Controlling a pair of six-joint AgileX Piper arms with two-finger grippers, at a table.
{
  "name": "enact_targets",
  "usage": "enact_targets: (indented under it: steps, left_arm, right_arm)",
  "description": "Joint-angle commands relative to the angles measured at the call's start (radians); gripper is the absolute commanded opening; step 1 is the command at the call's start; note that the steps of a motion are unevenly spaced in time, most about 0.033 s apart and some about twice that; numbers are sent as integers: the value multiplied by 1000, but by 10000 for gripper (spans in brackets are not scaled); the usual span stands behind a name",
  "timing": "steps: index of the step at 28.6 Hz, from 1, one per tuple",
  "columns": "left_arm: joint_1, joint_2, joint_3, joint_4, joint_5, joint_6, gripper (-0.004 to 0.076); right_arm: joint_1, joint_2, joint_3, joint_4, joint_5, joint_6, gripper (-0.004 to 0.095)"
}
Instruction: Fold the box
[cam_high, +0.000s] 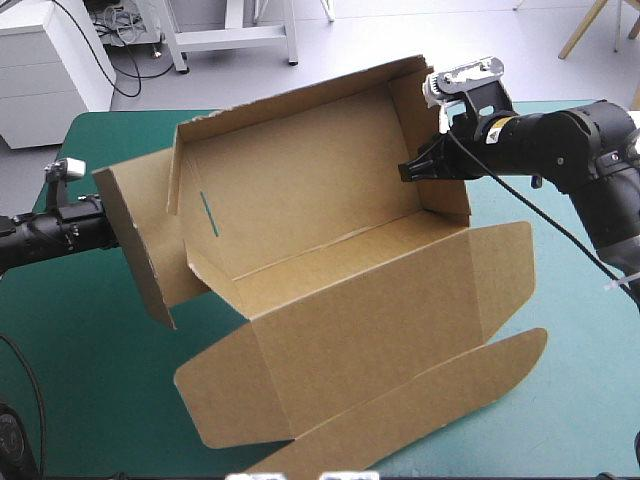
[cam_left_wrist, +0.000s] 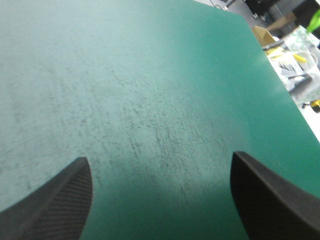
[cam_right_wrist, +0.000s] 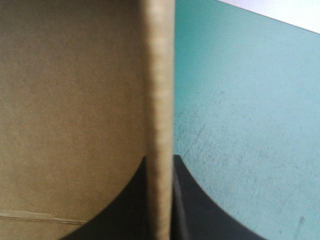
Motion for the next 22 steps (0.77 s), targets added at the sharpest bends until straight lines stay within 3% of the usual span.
enact_targets:
  steps: [1,10,22]
  left_arm:
    - [-55,-33,-26,-124,90,79,545]
    - [-75,-35,-26,-198,96,109,545]
    - [-235,-82,-26,-302,96,135,545]
  right_arm:
    - [-5,-22,-30,46,-130,14,-19]
    - [-5,30,-30,-27,-193,102,-19]
    - [-5,105,-28,-206,-193,191,-19]
